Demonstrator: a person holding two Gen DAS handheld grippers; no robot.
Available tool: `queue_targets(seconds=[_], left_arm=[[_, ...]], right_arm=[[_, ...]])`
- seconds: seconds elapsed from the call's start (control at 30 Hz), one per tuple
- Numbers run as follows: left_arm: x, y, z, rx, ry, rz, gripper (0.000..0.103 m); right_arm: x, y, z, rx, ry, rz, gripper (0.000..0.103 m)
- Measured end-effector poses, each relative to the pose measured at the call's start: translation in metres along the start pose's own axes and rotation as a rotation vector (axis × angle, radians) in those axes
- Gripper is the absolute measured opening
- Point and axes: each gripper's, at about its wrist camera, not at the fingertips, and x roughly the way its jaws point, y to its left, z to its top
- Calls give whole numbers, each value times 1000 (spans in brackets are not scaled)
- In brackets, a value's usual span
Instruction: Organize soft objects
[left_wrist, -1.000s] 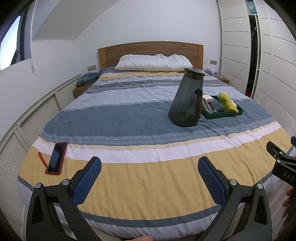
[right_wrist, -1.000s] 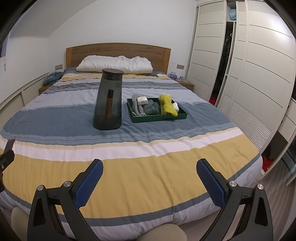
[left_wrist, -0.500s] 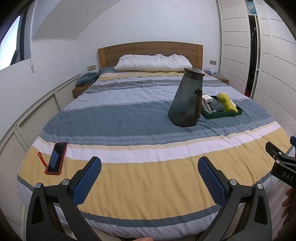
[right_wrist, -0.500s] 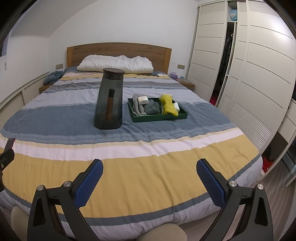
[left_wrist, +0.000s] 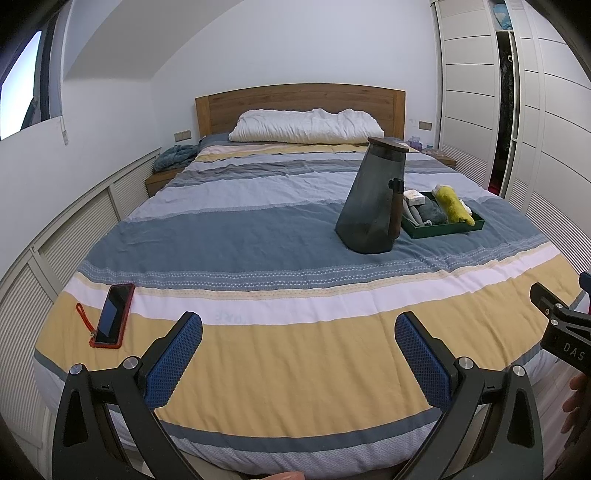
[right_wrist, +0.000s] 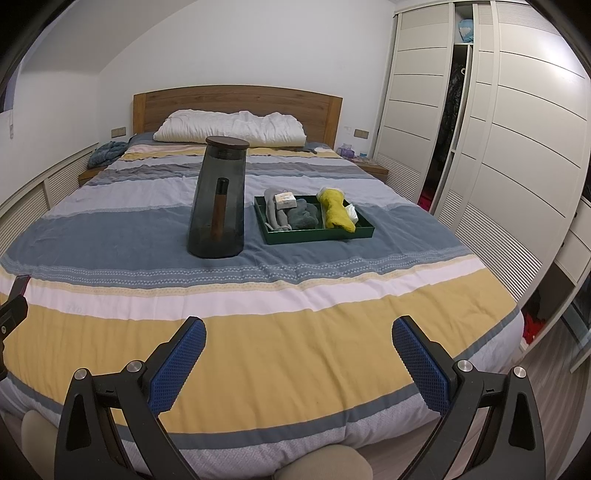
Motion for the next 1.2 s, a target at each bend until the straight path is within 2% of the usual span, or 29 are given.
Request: queue_targets(seconds=[1.2], left_arm=[[-2,-2,-2,-3,3,-4,102]], right_arm=[[0,1,-2,-3,4,-1,103]])
